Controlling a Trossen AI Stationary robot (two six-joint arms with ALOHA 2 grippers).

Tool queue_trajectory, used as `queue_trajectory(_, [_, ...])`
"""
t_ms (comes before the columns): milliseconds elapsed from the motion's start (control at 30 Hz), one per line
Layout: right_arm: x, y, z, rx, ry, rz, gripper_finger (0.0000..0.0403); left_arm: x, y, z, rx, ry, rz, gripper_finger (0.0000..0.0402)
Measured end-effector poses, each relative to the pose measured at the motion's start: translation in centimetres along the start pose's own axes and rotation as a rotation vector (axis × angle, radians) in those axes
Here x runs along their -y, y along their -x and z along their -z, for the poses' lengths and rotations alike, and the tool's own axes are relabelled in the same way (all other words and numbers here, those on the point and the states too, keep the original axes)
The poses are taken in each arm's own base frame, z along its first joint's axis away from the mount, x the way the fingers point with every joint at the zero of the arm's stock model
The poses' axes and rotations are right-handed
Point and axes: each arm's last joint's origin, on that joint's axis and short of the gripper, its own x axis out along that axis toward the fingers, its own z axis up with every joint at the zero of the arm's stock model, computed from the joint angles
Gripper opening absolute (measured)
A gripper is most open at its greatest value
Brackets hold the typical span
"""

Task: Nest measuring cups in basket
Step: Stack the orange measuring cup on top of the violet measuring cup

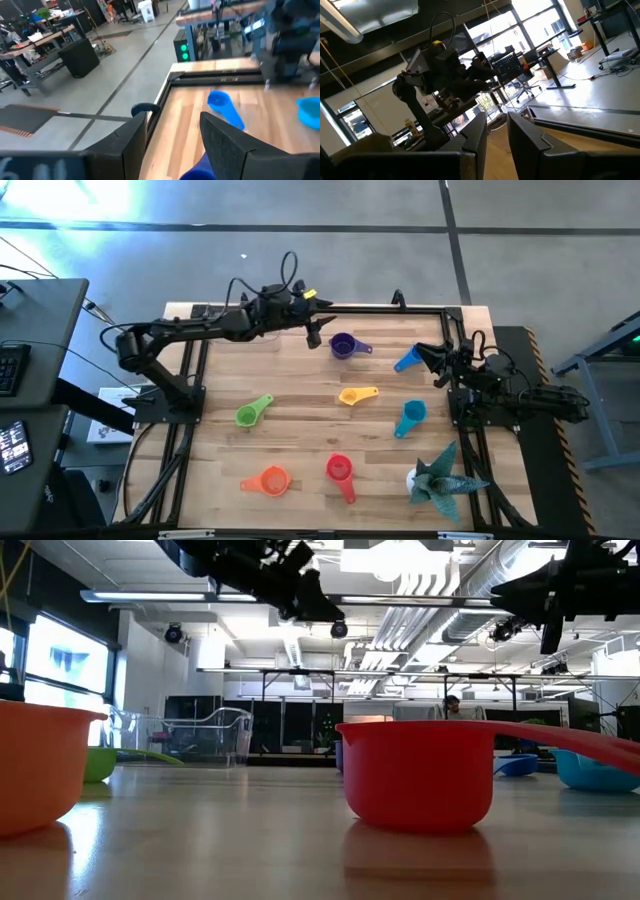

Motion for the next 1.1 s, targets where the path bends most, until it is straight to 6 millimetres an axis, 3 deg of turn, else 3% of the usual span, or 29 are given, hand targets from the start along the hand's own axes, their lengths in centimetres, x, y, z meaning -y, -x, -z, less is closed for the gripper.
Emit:
queue_trajectory(500, [0.7,0.1,1.4,-0.142,-0.047,0.077,0.0069,2.3,-4.9,5.8,-0.159,-0.079,0.14,0.0172])
queue_trajectory(800, [0.8,0.2,1.6,-0.16,-0.039,0.086,0.0069,3.7,-6.2,8.0,-0.205,-0.072,0.227,0.0172])
queue_trajectory(1100, [0.9,0.2,1.7,-0.165,-0.046,0.09,0.0069,3.9,-6.0,8.7,-0.278,-0.066,0.252,0.0172])
